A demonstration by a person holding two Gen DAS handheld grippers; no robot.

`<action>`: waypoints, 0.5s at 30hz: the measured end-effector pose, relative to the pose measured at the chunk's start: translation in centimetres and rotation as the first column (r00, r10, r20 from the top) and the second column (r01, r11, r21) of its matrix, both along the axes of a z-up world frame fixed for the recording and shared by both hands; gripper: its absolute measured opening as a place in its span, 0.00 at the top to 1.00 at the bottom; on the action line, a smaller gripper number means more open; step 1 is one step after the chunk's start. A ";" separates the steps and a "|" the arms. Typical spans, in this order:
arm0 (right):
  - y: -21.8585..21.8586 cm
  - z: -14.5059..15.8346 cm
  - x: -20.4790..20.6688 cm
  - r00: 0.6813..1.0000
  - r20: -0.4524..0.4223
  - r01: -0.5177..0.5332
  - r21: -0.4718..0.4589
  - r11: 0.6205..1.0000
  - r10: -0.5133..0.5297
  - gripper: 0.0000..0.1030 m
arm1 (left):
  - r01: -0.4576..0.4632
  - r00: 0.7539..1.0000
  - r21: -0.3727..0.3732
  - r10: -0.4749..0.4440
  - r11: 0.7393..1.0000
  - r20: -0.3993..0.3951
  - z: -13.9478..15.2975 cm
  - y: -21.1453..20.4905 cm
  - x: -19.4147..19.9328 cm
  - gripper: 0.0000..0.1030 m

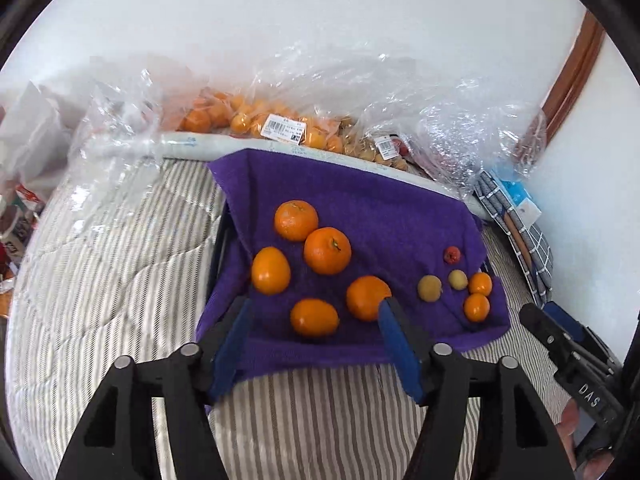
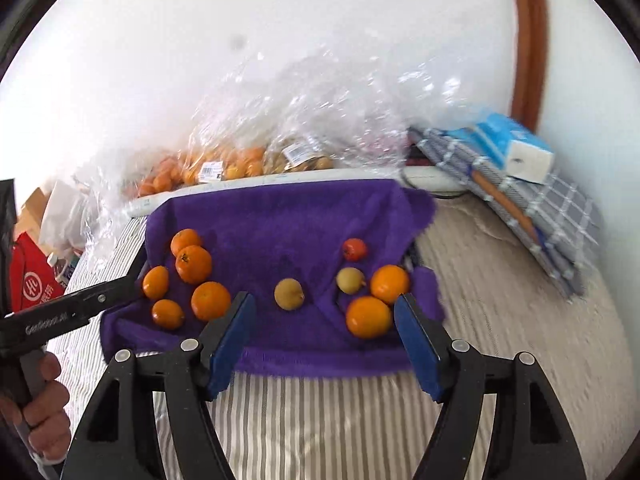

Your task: Organize fruits

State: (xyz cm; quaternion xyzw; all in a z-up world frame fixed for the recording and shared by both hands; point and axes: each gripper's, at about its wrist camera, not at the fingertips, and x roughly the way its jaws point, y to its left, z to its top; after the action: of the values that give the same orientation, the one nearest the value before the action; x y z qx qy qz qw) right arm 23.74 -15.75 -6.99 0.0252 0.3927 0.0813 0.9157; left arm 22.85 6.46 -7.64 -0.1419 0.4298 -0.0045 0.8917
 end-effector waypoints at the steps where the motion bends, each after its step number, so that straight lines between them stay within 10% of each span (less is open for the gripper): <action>1: -0.4 0.6 -0.9 1.000 0.003 0.011 -0.004 1.000 -0.011 0.30 | 0.006 1.000 0.008 -0.006 1.000 0.013 0.5 -0.2 -0.9 0.38; 10: -3.2 5.1 -9.7 0.994 0.072 0.084 -0.038 0.996 -0.081 0.30 | -0.008 0.991 0.114 -0.007 0.993 0.133 4.7 -2.6 -9.4 0.18; 15: -4.8 6.4 -14.5 0.986 0.136 0.100 -0.030 0.995 -0.095 0.10 | 0.000 0.982 0.150 -0.028 0.989 0.188 6.8 -3.9 -13.9 0.12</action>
State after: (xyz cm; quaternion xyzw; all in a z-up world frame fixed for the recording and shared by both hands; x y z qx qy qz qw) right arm 9.28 -20.55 -0.58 0.0220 0.3298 0.0309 0.9433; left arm 8.99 2.57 -0.88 -0.0707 0.3431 0.0077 0.9366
